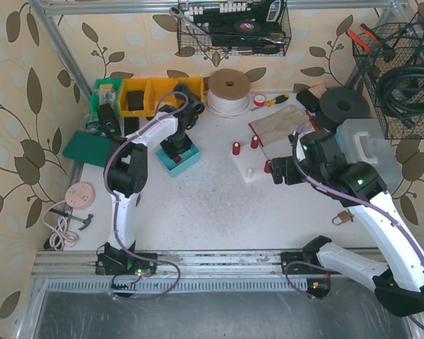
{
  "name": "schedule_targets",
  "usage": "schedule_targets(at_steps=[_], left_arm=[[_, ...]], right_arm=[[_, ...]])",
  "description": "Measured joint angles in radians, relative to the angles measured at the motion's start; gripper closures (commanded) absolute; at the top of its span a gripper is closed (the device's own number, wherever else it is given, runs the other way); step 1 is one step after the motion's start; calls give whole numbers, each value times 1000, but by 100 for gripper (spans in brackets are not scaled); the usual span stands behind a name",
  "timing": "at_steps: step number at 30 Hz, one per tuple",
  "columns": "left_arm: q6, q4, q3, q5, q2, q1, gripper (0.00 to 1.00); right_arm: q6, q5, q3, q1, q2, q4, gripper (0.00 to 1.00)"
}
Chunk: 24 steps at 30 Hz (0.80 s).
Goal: Install the large spring
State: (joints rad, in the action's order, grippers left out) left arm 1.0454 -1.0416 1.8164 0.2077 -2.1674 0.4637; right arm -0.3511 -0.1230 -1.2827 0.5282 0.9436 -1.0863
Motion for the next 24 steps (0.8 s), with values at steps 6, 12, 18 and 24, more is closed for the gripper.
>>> schedule_targets(at_steps=[6, 12, 18, 24], left_arm=[[-27, 53, -66, -8, 0, 0, 51], [-32, 124, -142, -20, 0, -6, 58], [-55, 150, -149, -29, 2, -6, 75], [-79, 153, -149, -31, 4, -6, 90]], right_arm=[[0, 0, 0, 0, 0, 0, 4], [0, 0, 0, 0, 2, 0, 4], [-5, 0, 0, 0, 2, -1, 4], [-14, 0, 0, 0, 2, -2, 5]])
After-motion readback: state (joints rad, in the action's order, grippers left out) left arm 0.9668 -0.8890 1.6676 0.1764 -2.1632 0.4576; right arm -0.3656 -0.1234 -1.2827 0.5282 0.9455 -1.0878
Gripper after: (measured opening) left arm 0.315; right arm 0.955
